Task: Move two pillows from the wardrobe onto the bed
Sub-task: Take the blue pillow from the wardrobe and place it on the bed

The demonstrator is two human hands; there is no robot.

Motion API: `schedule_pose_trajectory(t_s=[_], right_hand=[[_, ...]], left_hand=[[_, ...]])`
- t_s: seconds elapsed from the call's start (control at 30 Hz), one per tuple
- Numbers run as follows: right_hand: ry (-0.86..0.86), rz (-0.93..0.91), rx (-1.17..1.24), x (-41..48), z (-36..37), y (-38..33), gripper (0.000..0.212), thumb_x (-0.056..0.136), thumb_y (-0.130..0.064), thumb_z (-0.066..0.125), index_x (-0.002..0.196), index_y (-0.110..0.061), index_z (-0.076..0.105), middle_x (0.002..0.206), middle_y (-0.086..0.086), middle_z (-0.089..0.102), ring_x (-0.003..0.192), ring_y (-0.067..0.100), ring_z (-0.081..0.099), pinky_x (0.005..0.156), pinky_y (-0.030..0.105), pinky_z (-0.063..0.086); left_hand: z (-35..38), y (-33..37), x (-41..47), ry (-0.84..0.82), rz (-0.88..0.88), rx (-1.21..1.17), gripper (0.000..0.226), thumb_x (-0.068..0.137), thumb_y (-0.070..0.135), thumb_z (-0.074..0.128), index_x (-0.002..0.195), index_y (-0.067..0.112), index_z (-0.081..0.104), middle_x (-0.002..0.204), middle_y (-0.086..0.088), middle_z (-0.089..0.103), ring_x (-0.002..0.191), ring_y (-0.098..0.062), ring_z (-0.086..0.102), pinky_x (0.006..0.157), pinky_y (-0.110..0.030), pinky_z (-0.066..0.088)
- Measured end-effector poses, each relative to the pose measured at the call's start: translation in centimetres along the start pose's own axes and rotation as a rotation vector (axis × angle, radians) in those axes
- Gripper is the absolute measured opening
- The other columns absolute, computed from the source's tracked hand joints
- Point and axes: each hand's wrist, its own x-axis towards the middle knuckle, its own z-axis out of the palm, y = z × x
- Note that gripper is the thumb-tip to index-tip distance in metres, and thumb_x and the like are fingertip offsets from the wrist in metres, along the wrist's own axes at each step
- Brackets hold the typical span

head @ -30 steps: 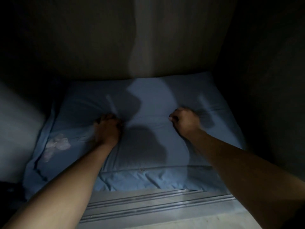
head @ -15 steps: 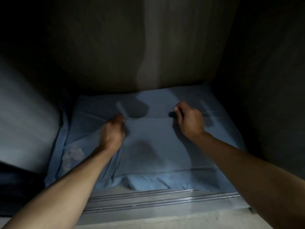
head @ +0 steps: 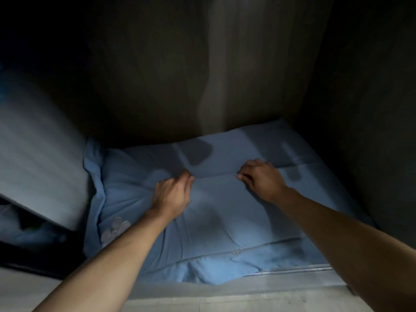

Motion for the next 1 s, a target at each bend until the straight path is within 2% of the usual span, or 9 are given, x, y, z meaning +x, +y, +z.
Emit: schedule_pose_trajectory(t_s=[0.07,0.13,0.3,0.4,0.53,0.67,0.77,0.87,1.0], right_hand=[[0.125,-0.003,0.018,-0.3,-0.4,-0.6,0.021,0.094,-0.028,0.054,0.091,-0.014,0.068,0.091,0.008,0.069,0.086,0.030,0.061,0.069,0.037,0.048],[0.236,-0.029,-0.018,-0.2,-0.8,-1.6,0.018,0.093,-0.024,0.056,0.083,-0.013,0.066,0.080,0.008,0.068,0.075,0.030,0.063,0.058,0.035,0.046],[0.221,-0.046,-0.116,-0.5,-0.7,-4.3,0.022,0.088,-0.020,0.063,0.072,-0.008,0.054,0.060,0.013,0.065,0.048,0.035,0.060,0.041,0.032,0.042],[0.119,-0.014,-0.117,-0.6,-1.3,-5.2,0.025,0.096,-0.028,0.047,0.082,-0.008,0.053,0.069,0.017,0.068,0.057,0.039,0.062,0.050,0.036,0.043],[0.061,0.048,-0.005,-0.9,-4.0,-7.8,0.028,0.099,-0.032,0.037,0.089,-0.010,0.051,0.078,0.021,0.069,0.069,0.041,0.063,0.059,0.041,0.046],[-0.005,0.149,0.064,-2.8,-8.3,-11.8,0.028,0.098,-0.037,0.035,0.092,-0.013,0.049,0.080,0.023,0.069,0.073,0.044,0.064,0.062,0.042,0.047],[-0.117,0.198,0.109,-4.9,-12.7,-14.2,0.033,0.096,-0.048,0.035,0.091,-0.017,0.045,0.083,0.021,0.069,0.077,0.043,0.063,0.057,0.040,0.039],[-0.215,0.281,0.130,-7.3,-17.5,-16.4,0.045,0.089,-0.062,0.039,0.088,-0.017,0.043,0.087,0.020,0.069,0.082,0.041,0.063,0.059,0.039,0.034],[-0.241,0.327,0.102,-9.9,-23.2,-19.5,0.050,0.090,-0.059,0.043,0.092,-0.010,0.053,0.089,0.021,0.068,0.084,0.042,0.062,0.060,0.039,0.035]], left_hand=[[-0.2,-0.3,-0.2,-0.075,0.019,0.046,0.040,0.083,0.053,0.045,0.084,0.016,0.057,0.064,-0.019,0.070,0.061,-0.037,0.067,0.053,-0.036,0.049],[-0.3,-0.9,-0.5,-0.144,0.031,0.091,0.046,0.079,0.063,0.052,0.088,0.018,0.059,0.069,-0.016,0.072,0.067,-0.035,0.068,0.057,-0.035,0.050],[-1.6,-1.4,-1.3,-0.169,0.123,0.150,0.035,0.070,0.033,0.081,0.057,0.011,0.058,0.050,-0.013,0.066,0.044,-0.031,0.065,0.039,-0.029,0.047],[-3.0,-1.5,-1.0,-0.143,0.167,0.167,0.037,0.064,0.024,0.087,0.051,0.010,0.055,0.045,-0.012,0.063,0.038,-0.029,0.061,0.034,-0.025,0.042],[-6.3,-1.3,-0.6,-0.203,0.151,0.103,0.032,0.071,0.015,0.081,0.056,0.006,0.055,0.053,-0.016,0.063,0.046,-0.032,0.063,0.035,-0.031,0.045],[-11.0,-0.5,-0.4,-0.311,0.119,0.025,0.027,0.077,0.009,0.075,0.060,-0.001,0.057,0.066,-0.024,0.058,0.063,-0.038,0.062,0.052,-0.042,0.053],[-15.1,1.4,-0.6,-0.377,0.084,-0.038,0.022,0.081,0.005,0.070,0.065,-0.006,0.060,0.074,-0.027,0.058,0.071,-0.041,0.061,0.062,-0.046,0.053],[-19.2,4.0,-1.0,-0.423,0.066,-0.127,0.019,0.085,0.002,0.064,0.069,-0.007,0.059,0.077,-0.028,0.059,0.070,-0.042,0.062,0.061,-0.048,0.051],[-25.2,6.5,-1.3,-0.487,0.035,-0.174,0.019,0.088,0.003,0.060,0.071,-0.004,0.057,0.080,-0.027,0.061,0.070,-0.042,0.062,0.057,-0.048,0.050]])
